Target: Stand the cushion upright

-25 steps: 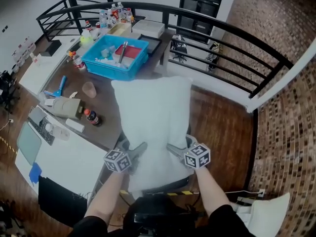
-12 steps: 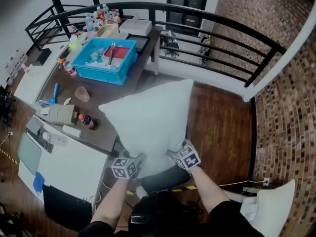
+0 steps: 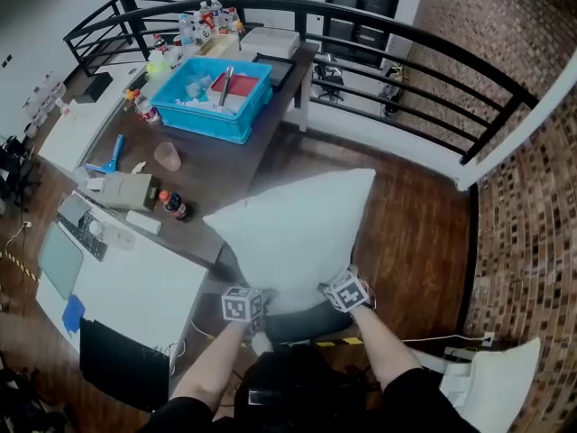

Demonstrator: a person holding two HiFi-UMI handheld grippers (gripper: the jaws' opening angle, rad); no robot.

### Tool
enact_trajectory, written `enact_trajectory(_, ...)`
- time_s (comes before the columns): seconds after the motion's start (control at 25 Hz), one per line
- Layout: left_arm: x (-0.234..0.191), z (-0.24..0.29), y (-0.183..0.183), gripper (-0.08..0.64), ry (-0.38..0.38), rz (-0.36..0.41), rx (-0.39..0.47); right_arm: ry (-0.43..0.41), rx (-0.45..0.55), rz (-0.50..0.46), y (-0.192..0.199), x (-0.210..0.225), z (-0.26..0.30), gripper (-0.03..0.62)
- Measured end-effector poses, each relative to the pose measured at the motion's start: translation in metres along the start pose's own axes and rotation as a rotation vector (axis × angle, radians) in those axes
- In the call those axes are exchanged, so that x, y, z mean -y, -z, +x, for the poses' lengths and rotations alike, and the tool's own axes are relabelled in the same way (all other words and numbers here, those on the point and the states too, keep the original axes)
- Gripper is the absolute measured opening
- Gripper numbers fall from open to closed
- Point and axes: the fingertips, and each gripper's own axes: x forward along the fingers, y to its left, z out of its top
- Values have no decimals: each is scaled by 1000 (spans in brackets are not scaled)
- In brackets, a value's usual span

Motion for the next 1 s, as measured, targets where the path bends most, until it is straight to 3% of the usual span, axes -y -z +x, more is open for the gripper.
enact_trajectory(0.28, -7, 2, 4, 354, -59, -3, -48, -5, -31, 39, 2, 0, 3, 383)
enact_trajectory(0.44, -13, -3, 13, 353, -142, -90, -125, 13, -38, 58, 2, 4, 0, 396)
enact_trajectory(0.6, -11, -18, 20, 347, -172, -163, -157, 33, -86, 65, 12, 2, -9, 395)
enact_trajectory(0.76, -7, -37, 14, 327, -161, -236, -63, 37, -26, 95, 8, -4, -28, 371)
enact_trajectory(0.92, -2, -78, -16, 236, -92, -275, 101, 51, 84, 204, 5, -14, -52, 325)
enact_trajectory(1.0, 1, -103, -34, 170, -48, -259, 175, 56, 131, 255, 8, -25, -64, 238)
